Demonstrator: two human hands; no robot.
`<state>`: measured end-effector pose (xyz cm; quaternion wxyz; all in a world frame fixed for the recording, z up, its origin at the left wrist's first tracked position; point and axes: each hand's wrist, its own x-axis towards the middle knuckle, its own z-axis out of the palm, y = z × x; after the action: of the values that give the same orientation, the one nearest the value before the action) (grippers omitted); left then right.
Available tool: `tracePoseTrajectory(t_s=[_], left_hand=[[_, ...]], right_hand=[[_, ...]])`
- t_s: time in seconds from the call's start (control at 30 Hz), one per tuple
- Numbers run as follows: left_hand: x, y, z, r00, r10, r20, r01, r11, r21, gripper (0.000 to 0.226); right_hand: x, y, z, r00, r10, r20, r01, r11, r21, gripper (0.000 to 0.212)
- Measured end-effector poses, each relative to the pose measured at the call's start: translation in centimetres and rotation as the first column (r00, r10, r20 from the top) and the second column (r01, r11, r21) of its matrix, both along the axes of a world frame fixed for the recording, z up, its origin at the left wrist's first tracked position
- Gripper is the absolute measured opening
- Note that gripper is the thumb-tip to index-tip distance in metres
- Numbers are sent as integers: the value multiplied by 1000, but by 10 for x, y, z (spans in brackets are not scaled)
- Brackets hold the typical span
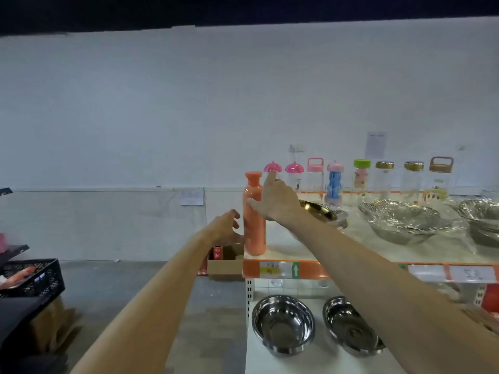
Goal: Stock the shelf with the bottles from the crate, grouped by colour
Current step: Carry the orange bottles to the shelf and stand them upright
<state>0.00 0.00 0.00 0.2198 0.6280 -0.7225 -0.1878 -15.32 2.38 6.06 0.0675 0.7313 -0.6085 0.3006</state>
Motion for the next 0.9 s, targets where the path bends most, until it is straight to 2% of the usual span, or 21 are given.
tracePoseTrajectory(t_s=[0.17,0.3,0.47,0.57,0.67,0.8,0.9], left_hand=[[-11,-35,-16,978,-80,-191,86,996,24,61],[-9,-47,-19,940,-125,-317,139,990,23,57],[-8,-64,-34,871,-109,-479,121,993,-5,54],[-7,-63,-42,920,-79,-383,7,983,-186,57],[3,-55,-44,937,48,-345,-161,939,-305,57],[45,-44,-36,907,257,-334,-375,854,-361,59],[93,-32,-31,864,423,-273,-499,788,-359,64]], right_hand=[[-2,-36,-18,999,49,23,-50,998,49,79],[-5,-56,-20,994,99,52,-100,995,15,77],[-11,-74,-22,979,162,121,-171,983,69,76],[-10,-83,-19,946,242,217,-271,956,115,69],[6,-89,-9,895,356,269,-401,906,136,69],[62,-97,-6,828,452,331,-494,868,51,71],[120,-102,-10,764,532,366,-592,803,69,64]])
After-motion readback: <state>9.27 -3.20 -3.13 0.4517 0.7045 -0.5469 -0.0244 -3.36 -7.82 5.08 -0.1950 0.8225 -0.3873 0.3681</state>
